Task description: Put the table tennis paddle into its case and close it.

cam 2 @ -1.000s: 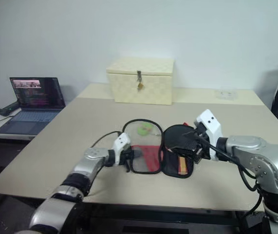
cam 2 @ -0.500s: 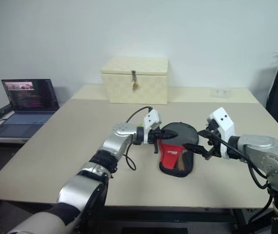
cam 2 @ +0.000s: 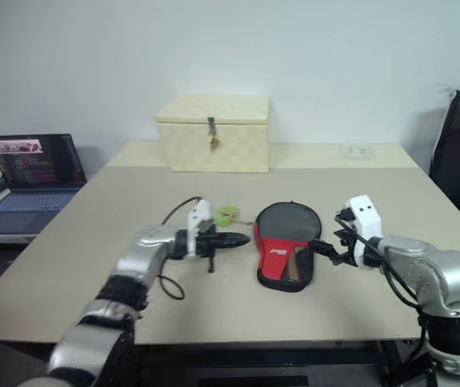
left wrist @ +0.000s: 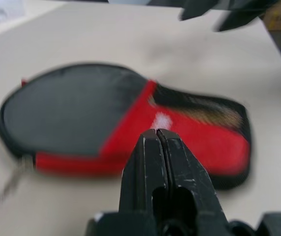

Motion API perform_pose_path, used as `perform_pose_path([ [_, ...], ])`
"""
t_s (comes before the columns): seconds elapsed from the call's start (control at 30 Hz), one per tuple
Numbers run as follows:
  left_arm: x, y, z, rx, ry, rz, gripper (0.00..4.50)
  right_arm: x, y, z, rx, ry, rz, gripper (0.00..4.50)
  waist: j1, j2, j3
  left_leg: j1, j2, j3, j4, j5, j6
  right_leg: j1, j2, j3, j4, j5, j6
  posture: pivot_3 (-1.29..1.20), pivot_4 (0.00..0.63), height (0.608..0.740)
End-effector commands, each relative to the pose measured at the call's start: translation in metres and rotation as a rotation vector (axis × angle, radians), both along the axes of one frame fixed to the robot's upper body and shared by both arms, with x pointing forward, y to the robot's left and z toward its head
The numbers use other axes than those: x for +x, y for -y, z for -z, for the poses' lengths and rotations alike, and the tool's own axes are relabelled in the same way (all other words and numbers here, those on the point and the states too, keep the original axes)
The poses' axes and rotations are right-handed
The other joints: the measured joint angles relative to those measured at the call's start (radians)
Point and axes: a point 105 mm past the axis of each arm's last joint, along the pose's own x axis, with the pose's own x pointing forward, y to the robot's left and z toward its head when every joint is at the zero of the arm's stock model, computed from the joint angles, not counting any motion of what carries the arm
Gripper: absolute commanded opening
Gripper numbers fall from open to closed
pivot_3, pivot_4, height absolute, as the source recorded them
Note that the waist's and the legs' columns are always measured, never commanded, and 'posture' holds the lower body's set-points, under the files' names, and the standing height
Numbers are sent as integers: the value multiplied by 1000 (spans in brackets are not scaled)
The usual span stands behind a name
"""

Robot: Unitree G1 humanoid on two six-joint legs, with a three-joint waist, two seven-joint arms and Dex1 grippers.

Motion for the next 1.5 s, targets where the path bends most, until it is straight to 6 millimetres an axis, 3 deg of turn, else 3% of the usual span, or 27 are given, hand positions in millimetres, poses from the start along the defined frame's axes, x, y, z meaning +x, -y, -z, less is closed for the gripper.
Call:
perform_pose_path([
  [0.03, -10, -13, -24, -34, 55, -17, 30, 15, 3, -6, -20, 65, 63, 4500, 5, 0, 0, 0, 0, 0, 0, 0, 0, 0, 0, 0, 0, 0, 0, 0, 150, 740],
  [0.2, -25, -25, -26, -27, 51, -68, 30, 27, 1, 14, -21, 26, 99, 4500, 17, 0, 0, 0, -1, -1, 1, 0, 0, 1, -1, -1, -1, 0, 0, 0, 150, 740],
  [0.5, -33, -27, -30, -18, 56, -97, 30, 25, -9, 46, -41, -65, 55, 4500, 13, 0, 0, 1, 0, 0, 0, 0, 0, 1, -1, -1, 0, 0, 0, 0, 150, 740],
  [0.93, -32, -27, -33, -4, 69, -105, 30, 40, -37, 65, -56, -105, -5, 4500, -14, -1, -1, 6, 1, 3, 1, 0, 0, 3, 1, 1, 1, 0, 0, 0, 150, 740],
  [1.07, -34, -28, -32, 3, 67, -104, 0, 37, -49, 71, -50, -130, -54, 3582, -15, -1, -1, 7, 3, 4, 1, 0, 0, 4, 1, 2, 1, 1, -1, 0, 150, 740],
  [1.43, -51, -36, -25, 28, 13, -78, 0, 32, -96, 64, 64, -162, -190, 16, -31, -1, -1, 8, 6, 4, -1, 0, 0, 3, 1, 2, 1, 2, -3, 0, 150, 740],
  [1.5, -58, -36, -23, 34, -9, -58, 0, 29, -103, 61, 82, -167, -222, 16, -38, -1, -1, 9, 6, 5, -2, 0, 0, 3, 1, 3, 1, 2, -4, 0, 150, 740],
])
